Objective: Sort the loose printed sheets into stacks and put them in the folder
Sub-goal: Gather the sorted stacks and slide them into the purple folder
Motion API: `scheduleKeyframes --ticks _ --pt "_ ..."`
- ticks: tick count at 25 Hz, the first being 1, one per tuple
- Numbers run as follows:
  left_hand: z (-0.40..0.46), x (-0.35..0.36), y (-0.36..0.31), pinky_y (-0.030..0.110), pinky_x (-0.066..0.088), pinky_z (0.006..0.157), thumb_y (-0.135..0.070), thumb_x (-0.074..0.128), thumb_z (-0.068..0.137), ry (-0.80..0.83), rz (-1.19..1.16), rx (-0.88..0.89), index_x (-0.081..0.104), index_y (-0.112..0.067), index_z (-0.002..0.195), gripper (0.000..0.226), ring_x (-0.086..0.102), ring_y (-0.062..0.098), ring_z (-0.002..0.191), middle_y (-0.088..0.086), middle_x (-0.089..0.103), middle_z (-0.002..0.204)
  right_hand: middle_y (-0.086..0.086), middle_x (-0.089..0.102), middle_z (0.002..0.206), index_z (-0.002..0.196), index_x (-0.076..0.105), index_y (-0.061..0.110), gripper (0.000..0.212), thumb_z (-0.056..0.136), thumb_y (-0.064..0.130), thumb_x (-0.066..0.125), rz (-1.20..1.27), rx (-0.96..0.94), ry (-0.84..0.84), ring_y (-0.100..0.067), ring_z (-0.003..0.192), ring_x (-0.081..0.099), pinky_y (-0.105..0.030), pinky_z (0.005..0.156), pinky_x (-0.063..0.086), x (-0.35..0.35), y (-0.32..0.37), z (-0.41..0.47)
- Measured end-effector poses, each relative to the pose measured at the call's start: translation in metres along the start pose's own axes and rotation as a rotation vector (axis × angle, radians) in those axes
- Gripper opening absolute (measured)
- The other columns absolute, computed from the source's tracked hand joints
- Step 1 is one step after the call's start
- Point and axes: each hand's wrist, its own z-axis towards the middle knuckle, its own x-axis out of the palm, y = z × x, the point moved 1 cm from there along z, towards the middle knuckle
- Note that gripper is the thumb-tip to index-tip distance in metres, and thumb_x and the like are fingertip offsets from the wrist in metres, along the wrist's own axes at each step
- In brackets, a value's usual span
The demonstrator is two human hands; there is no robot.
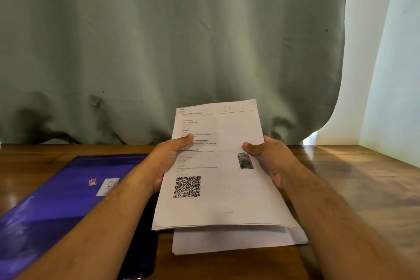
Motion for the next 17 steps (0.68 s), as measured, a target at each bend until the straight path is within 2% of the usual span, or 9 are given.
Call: scheduleKeyframes --ticks 3,6,9,10,11,13,15,16,17 --pt "0.000 -0.001 -0.003 0.052 0.059 0.084 -0.006 0.061 0.092 -0.040 0.046 0.045 0.065 -0.001 0.124 0.032 0.067 0.043 0.106 0.025 0.070 0.118 -0.009 0.076 0.092 0.106 0.068 0.015 0.018 0.088 0.016 0.070 0.022 0.016 0.028 -0.030 0.078 0.074 -0.039 0.062 0.060 0.000 0.000 0.001" --pt "0.002 -0.005 -0.007 0.051 0.058 0.085 0.000 0.062 0.091 -0.126 0.074 0.112 0.065 0.001 0.121 0.030 0.068 0.044 0.104 0.024 0.072 0.113 -0.013 0.075 0.096 0.110 0.068 0.015 0.024 0.086 0.017 0.071 -0.038 0.071 0.103 -0.037 0.088 0.072 -0.051 0.079 0.059 0.001 0.000 0.001" --pt "0.000 -0.011 -0.013 0.042 0.062 0.068 -0.009 0.064 0.095 -0.143 0.176 0.142 0.071 -0.003 0.110 0.018 0.076 0.033 0.085 0.018 0.077 0.102 -0.006 0.077 0.091 0.109 0.069 0.015 0.022 0.086 0.014 0.072 -0.135 0.018 0.088 -0.030 0.083 0.073 -0.039 0.074 0.059 0.005 -0.003 0.003" --pt "-0.001 -0.014 -0.017 0.036 0.060 0.064 -0.021 0.063 0.098 -0.187 0.295 0.155 0.074 -0.007 0.103 0.018 0.076 0.027 0.079 0.013 0.078 0.096 -0.004 0.077 0.091 0.108 0.070 0.016 0.023 0.086 0.012 0.072 -0.128 0.017 0.091 -0.029 0.082 0.073 -0.038 0.072 0.058 0.007 -0.004 0.003" --pt "-0.004 -0.018 -0.023 0.031 0.057 0.066 -0.035 0.058 0.101 -0.276 0.461 0.164 0.075 -0.010 0.097 0.031 0.076 0.022 0.077 0.006 0.079 0.091 -0.004 0.077 0.092 0.109 0.070 0.016 0.024 0.086 0.011 0.072 -0.111 0.024 0.098 -0.028 0.082 0.074 -0.037 0.071 0.058 0.008 -0.004 0.003" --pt "-0.007 -0.037 -0.034 0.032 0.050 0.080 -0.051 0.040 0.104 -0.521 0.736 0.175 0.074 -0.010 0.100 0.055 0.070 0.025 0.093 0.005 0.075 0.098 -0.004 0.077 0.093 0.110 0.070 0.015 0.026 0.085 0.008 0.072 -0.067 0.032 0.109 -0.027 0.079 0.074 -0.032 0.064 0.058 0.010 -0.005 0.004" --pt "-0.014 -0.058 -0.040 0.040 0.048 0.097 -0.051 0.035 0.104 -0.627 0.994 0.048 0.071 -0.006 0.112 0.058 0.061 0.036 0.112 0.020 0.067 0.121 -0.003 0.077 0.092 0.109 0.069 0.016 0.026 0.085 0.007 0.071 -0.017 0.040 0.103 -0.025 0.076 0.074 -0.029 0.057 0.057 0.013 -0.006 0.005" --pt "-0.020 -0.064 -0.039 0.039 0.049 0.095 -0.049 0.040 0.103 -0.625 1.144 -0.055 0.071 -0.004 0.107 0.054 0.062 0.037 0.110 0.022 0.066 0.120 -0.004 0.077 0.093 0.110 0.069 0.017 0.026 0.086 0.006 0.071 0.011 0.047 0.092 -0.026 0.078 0.074 -0.030 0.059 0.057 0.015 -0.006 0.005" --pt "-0.025 -0.069 -0.037 0.035 0.052 0.084 -0.042 0.048 0.101 -0.605 1.252 -0.111 0.069 -0.004 0.091 0.045 0.065 0.036 0.098 0.021 0.068 0.108 -0.005 0.077 0.095 0.111 0.069 0.016 0.028 0.086 0.006 0.071 0.039 0.053 0.081 -0.028 0.082 0.074 -0.033 0.063 0.057 0.017 -0.006 0.005"
